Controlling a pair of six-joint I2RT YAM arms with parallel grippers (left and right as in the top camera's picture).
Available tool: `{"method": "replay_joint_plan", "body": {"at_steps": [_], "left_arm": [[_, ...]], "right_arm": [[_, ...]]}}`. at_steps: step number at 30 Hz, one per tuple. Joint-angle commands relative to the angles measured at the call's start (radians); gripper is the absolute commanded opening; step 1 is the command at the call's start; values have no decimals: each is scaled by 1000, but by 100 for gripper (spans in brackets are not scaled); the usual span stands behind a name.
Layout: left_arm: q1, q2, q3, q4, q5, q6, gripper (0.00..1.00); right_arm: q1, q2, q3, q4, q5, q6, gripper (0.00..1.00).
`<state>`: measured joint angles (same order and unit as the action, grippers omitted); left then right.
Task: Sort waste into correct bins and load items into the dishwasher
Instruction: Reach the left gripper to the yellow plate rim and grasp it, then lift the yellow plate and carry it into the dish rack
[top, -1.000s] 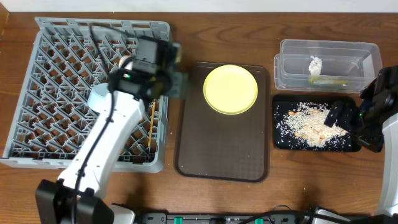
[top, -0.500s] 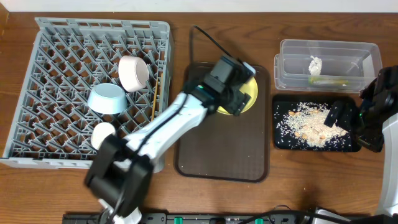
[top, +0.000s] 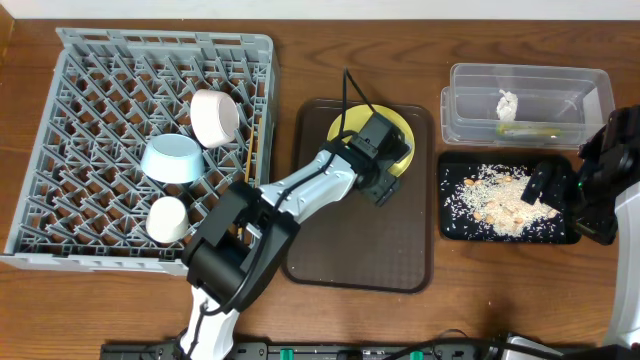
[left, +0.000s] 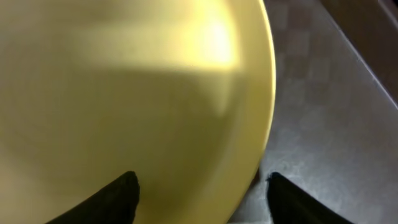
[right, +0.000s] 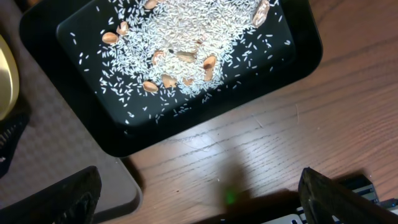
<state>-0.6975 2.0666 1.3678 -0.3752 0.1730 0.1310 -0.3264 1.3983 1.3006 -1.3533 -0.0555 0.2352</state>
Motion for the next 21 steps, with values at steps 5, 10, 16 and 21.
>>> {"method": "replay_joint_plan", "body": {"at_steps": [5, 10, 16, 21], "left_arm": [[0, 30, -2, -92, -12, 11, 48], [-3, 30, -23, -95, -130, 11, 39], [-3, 30, -23, -95, -215, 11, 29], [-3, 30, -23, -95, -251, 11, 23]], "right_arm": [[-2, -7, 11, 1, -2, 11, 99], [-2, -7, 11, 1, -2, 11, 99], [-2, -7, 11, 0, -2, 11, 99], [-2, -7, 11, 0, -2, 11, 99]]}}
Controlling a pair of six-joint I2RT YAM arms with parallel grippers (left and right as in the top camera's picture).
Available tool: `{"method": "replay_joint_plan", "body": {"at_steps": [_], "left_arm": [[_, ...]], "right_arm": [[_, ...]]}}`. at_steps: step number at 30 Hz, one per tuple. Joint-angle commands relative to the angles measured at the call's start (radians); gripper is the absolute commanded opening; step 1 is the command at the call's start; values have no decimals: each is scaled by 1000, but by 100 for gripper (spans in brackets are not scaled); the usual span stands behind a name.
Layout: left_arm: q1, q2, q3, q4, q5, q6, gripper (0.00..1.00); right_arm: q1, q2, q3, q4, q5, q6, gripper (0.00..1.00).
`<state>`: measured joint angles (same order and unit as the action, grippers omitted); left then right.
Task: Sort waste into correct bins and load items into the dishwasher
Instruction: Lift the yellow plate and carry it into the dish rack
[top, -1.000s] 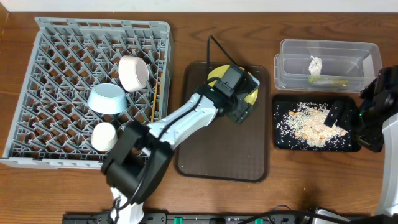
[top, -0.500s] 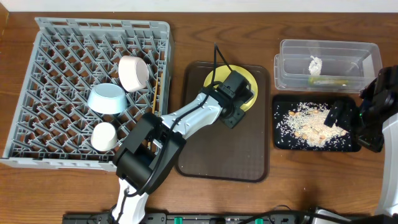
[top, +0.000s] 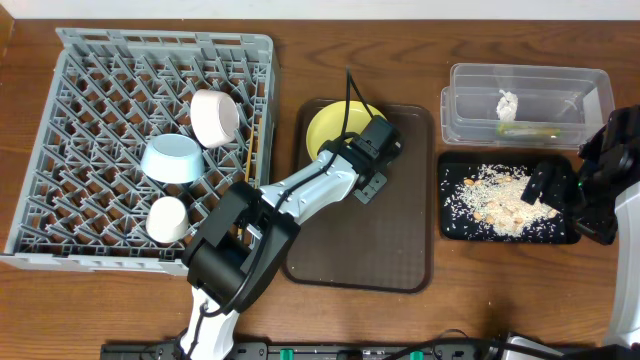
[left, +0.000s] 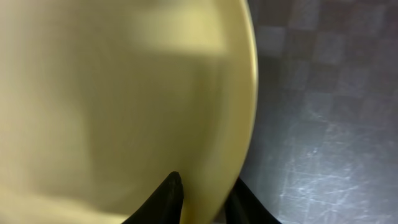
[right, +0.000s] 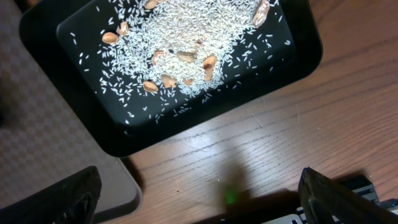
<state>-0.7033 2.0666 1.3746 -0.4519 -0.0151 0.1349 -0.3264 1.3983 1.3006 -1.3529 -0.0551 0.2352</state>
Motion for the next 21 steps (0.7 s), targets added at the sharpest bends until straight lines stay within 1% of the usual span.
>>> {"method": "replay_joint_plan", "body": {"at_steps": [1, 3, 4, 6, 14, 21], "left_arm": [[3, 30, -29, -18, -67, 7, 22], [3, 30, -29, -18, -83, 7, 19], [3, 30, -28, -18, -90, 7, 13], [2, 29, -26, -18, -127, 7, 9], [-30, 10, -14, -18, -284, 7, 8], [-61, -17, -13, -19, -383, 8, 8]], "right_arm": [[-2, -7, 11, 0, -2, 11, 99], [-2, -7, 11, 0, -2, 11, 99], [-2, -7, 11, 0, -2, 11, 99], [-2, -7, 11, 0, -2, 11, 99], [-2, -7, 11, 1, -2, 11, 99], [-2, -7, 11, 3, -2, 10, 99]]}}
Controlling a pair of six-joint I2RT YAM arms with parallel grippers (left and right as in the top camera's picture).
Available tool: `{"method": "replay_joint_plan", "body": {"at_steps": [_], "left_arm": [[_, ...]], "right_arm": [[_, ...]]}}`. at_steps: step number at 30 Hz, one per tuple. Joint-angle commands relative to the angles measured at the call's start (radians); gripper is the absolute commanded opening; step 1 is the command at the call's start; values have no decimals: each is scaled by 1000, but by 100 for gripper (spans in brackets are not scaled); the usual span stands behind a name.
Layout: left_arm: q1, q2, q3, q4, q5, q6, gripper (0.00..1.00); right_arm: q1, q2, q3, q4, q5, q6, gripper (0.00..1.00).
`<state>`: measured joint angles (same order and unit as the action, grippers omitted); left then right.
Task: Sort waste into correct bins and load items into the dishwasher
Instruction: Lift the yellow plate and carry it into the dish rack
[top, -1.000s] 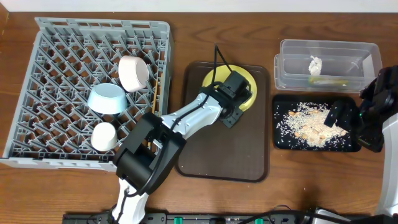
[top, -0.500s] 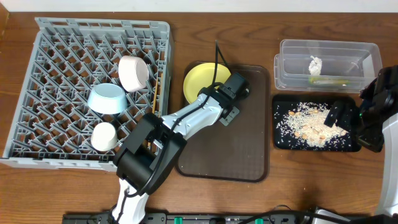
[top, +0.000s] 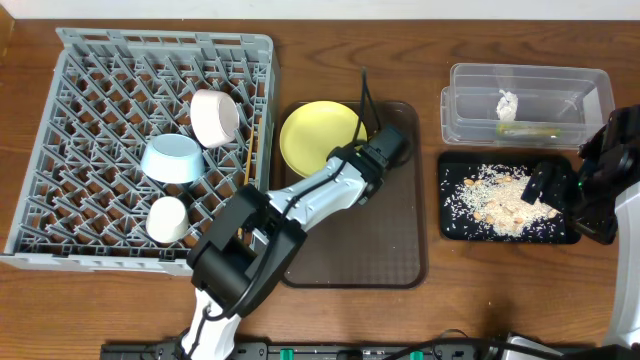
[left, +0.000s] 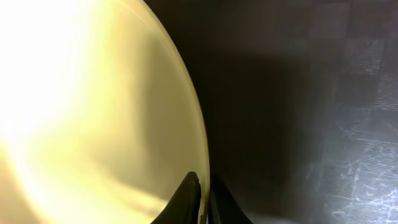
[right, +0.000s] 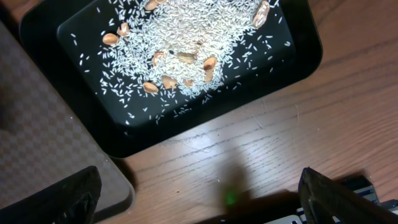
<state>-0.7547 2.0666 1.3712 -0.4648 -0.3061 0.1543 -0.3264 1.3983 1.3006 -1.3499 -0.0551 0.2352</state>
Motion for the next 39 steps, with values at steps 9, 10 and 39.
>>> {"method": "replay_joint_plan", "body": {"at_steps": [9, 10, 39], "left_arm": [[-30, -101, -9, -21, -152, -12, 8], [-28, -116, -9, -25, -152, -12, 8], [371, -480, -9, -41, 557, -142, 8]], "right_arm": [[-2, -7, 11, 0, -2, 10, 99], [-2, -7, 11, 0, -2, 11, 99], [-2, -7, 11, -4, -2, 11, 99]]}}
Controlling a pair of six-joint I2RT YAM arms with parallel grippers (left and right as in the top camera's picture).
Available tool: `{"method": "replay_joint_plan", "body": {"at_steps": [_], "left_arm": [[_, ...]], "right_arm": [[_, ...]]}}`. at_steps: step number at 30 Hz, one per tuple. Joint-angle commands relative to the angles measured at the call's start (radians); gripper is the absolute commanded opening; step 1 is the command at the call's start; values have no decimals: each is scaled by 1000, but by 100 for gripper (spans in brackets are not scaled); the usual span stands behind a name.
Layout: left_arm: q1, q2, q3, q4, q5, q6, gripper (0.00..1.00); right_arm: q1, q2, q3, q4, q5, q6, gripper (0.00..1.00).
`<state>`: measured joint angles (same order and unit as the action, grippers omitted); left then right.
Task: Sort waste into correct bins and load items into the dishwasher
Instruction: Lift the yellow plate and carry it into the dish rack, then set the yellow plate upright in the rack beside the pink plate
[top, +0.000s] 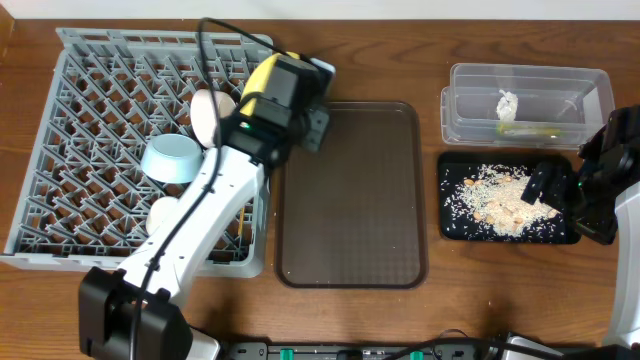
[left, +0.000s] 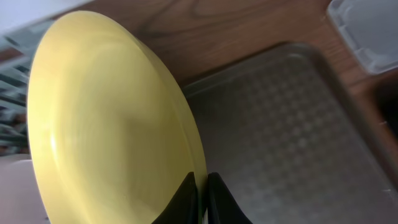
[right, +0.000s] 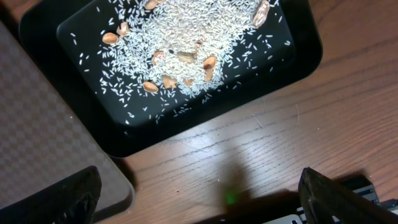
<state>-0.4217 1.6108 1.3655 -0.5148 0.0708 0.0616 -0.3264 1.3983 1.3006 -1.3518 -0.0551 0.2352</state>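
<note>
A yellow plate (left: 112, 118) stands on edge in the air, with my left gripper (left: 201, 186) shut on its rim. In the overhead view the plate (top: 260, 78) sits at the right edge of the grey dish rack (top: 100, 70), near its back corner, mostly hidden under the left arm. The rack holds a pink cup (top: 203, 115), a blue bowl (top: 172, 160) and a white cup (top: 163, 215). My right gripper (right: 199, 199) is open over bare wood beside the black tray of rice and nuts (right: 174, 68).
A brown serving tray (top: 350, 190) lies between the rack and the black tray (top: 505, 195). A clear plastic bin (top: 525, 100) with a crumpled white scrap stands at the back right. The right arm (top: 600, 190) stands at the table's right edge.
The left gripper has risen and moved left with the plate, from the brown tray's back left corner to the rack's right edge. The plate now stands on edge. The right arm is unmoved.
The left gripper was open around the plate's rim at the back of the brown tray. Then its fingers were nearly shut on the rim, then shut, with the plate at the tray's back left. Now the plate is off the tray, beside the rack.
</note>
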Motion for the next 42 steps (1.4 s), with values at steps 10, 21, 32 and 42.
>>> {"method": "replay_joint_plan", "body": {"at_steps": [10, 21, 32, 42], "left_arm": [[214, -24, -3, 68, 367, -196, 8], [362, -25, -3, 67, 367, -206, 40], [393, -210, -3, -29, 361, -205, 53], [393, -380, -4, -651, -63, -206, 24]], "right_arm": [[-2, -7, 11, -2, -2, 11, 99], [-2, -7, 11, -3, -2, 11, 99], [5, -7, 11, 27, -167, -110, 97], [198, -3, 10, 237, -452, -296, 1]]}}
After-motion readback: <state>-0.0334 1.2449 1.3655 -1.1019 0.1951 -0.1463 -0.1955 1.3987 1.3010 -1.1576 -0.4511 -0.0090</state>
